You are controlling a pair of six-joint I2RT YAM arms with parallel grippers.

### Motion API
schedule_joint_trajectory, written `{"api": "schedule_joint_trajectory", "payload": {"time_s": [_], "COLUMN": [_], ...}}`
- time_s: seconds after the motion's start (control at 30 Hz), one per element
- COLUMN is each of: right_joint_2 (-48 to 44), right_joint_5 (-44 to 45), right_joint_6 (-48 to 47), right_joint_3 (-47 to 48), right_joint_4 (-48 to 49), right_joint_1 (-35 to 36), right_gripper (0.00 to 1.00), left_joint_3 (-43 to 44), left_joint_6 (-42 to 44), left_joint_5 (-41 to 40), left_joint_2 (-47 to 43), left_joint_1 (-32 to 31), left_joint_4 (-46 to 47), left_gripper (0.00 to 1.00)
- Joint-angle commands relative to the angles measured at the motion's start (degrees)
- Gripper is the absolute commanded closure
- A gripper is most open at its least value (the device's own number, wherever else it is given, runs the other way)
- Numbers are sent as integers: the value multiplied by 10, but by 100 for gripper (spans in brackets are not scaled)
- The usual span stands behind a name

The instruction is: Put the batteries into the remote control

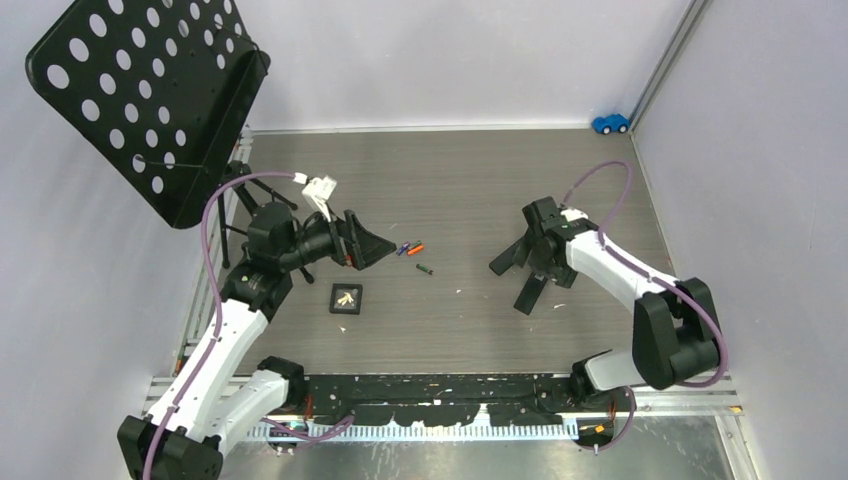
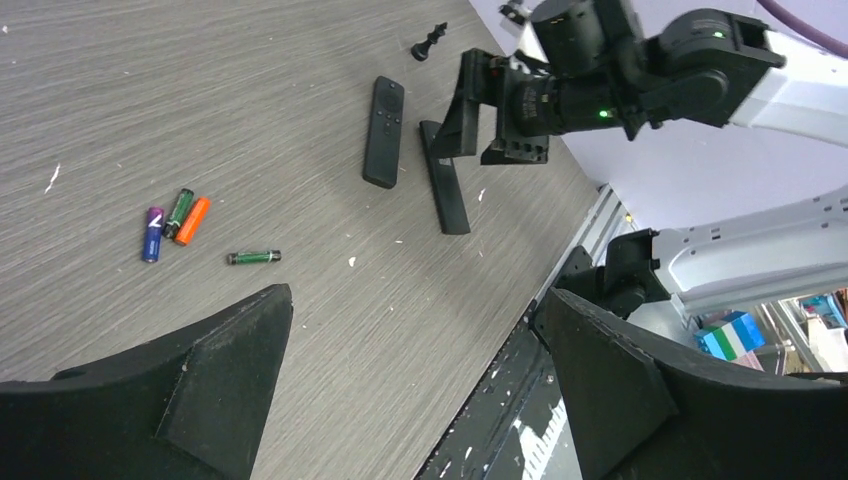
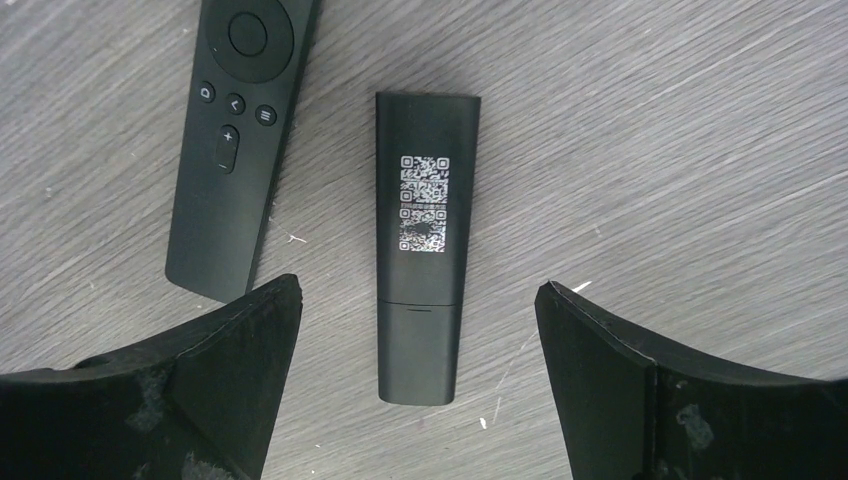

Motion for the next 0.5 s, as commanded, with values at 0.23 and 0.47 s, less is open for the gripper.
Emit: {"api": "schedule_joint_trajectory", "payload": {"time_s": [0.23,0.47], "right_joint_2": [60,73], "right_joint_5": [12,1], "right_joint_6": [83,96], "right_joint_3": [-39,-57], "right_joint_4": [55,70], "right_joint_1": [27,27], "right_gripper": [21,39], "left_joint_3": [67,78], "left_joint_6": [87,92], "left_joint_5": [-73,-103], "left_joint_2": [5,37], "left_joint_1": [-109,-150], "left_joint_4": [-58,-63], "left_gripper": [0,0]}}
